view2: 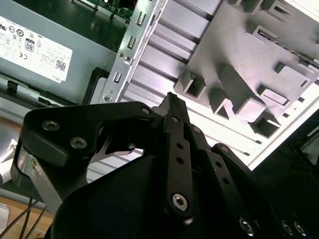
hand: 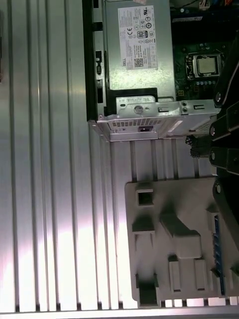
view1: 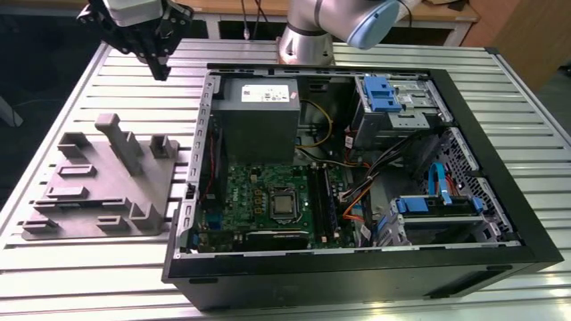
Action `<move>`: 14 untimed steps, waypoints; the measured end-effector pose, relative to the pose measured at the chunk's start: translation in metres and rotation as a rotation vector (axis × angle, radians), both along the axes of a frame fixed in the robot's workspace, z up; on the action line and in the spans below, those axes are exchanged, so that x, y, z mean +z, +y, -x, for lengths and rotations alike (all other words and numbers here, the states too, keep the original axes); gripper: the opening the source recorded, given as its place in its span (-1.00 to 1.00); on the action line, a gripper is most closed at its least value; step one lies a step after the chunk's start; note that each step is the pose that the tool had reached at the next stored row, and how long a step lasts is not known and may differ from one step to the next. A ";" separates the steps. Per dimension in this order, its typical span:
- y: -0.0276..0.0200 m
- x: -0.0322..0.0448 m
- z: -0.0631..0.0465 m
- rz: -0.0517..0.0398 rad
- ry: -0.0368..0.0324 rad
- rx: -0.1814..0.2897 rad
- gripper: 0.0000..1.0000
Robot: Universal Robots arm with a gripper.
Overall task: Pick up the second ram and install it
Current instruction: 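Reach for the second ram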
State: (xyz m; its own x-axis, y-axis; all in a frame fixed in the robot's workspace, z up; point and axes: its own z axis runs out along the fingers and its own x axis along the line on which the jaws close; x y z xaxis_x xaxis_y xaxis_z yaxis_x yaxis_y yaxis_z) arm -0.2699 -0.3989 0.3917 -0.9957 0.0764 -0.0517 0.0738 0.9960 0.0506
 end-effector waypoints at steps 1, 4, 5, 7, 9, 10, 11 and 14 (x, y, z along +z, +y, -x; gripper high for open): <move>0.0000 -0.0001 0.002 0.0000 -0.0005 0.000 -0.80; 0.0000 -0.0003 0.010 0.0001 -0.0020 0.000 -0.80; 0.0000 -0.0004 0.013 0.0000 -0.0025 0.000 -0.80; 0.0000 -0.0008 0.017 0.0000 -0.0030 0.000 -0.80; 0.0000 -0.0012 0.021 -0.0001 -0.0032 0.000 -0.80; 0.0000 -0.0014 0.023 -0.0001 -0.0033 0.000 -0.80; 0.0000 -0.0016 0.025 0.0000 -0.0034 0.000 -0.80; -0.0001 -0.0021 0.032 0.0000 -0.0039 0.000 -0.80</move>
State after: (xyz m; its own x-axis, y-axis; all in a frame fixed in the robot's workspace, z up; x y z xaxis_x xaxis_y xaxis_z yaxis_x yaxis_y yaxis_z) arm -0.3021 -0.3990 0.3896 -0.9955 0.0763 -0.0557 0.0734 0.9960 0.0510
